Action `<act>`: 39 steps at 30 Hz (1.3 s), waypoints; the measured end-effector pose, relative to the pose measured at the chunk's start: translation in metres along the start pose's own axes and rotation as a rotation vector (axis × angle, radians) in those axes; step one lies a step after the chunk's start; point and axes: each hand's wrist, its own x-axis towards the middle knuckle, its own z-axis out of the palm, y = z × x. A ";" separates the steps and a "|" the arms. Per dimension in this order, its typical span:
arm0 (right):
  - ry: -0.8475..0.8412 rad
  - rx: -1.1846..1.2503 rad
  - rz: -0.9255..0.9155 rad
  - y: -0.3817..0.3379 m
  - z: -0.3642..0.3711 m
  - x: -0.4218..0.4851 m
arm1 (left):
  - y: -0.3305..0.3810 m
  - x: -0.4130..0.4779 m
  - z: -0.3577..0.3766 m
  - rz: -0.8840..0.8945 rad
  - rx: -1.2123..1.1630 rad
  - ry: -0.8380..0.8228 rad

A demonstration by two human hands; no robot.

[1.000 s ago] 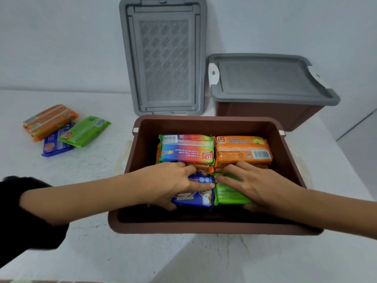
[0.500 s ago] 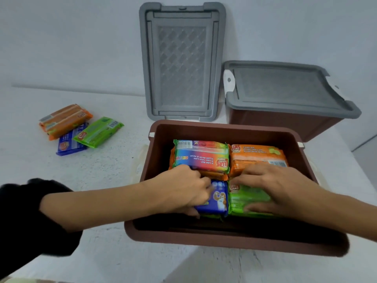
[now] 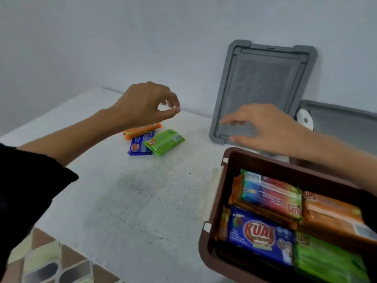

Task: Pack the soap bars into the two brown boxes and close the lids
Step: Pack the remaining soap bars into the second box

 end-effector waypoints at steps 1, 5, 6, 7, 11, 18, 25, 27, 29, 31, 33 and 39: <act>-0.021 0.005 -0.009 -0.001 0.007 0.017 | -0.022 0.000 0.004 -0.080 -0.001 -0.048; -0.117 0.031 -0.050 -0.007 0.046 0.085 | -0.093 -0.002 0.034 -0.363 -0.111 -0.296; -0.145 0.038 -0.063 -0.009 0.058 0.102 | -0.106 -0.004 0.044 -0.417 -0.123 -0.371; -0.176 0.040 -0.077 -0.010 0.071 0.117 | -0.116 -0.005 0.054 -0.453 -0.123 -0.440; -0.390 -0.033 -0.157 -0.014 0.120 0.161 | -0.131 -0.010 0.093 -0.467 -0.168 -0.543; -0.602 -0.115 -0.246 -0.011 0.155 0.181 | -0.135 -0.020 0.136 -0.451 -0.144 -0.475; -0.504 -0.283 -0.342 -0.015 0.149 0.179 | -0.132 -0.009 0.124 -0.510 -0.124 -0.324; -0.509 -0.305 -0.315 -0.016 0.143 0.175 | -0.129 -0.009 0.122 -0.519 -0.107 -0.310; -0.473 -0.289 -0.273 -0.015 0.132 0.169 | -0.126 -0.010 0.119 -0.503 -0.115 -0.294; -0.418 -0.264 -0.237 -0.013 0.115 0.159 | -0.120 -0.008 0.110 -0.468 -0.112 -0.298; -0.372 -0.246 -0.209 -0.010 0.092 0.144 | -0.112 -0.002 0.096 -0.433 -0.106 -0.299; -0.229 -0.261 -0.113 0.002 0.014 0.072 | -0.075 0.019 0.044 -0.268 -0.135 -0.220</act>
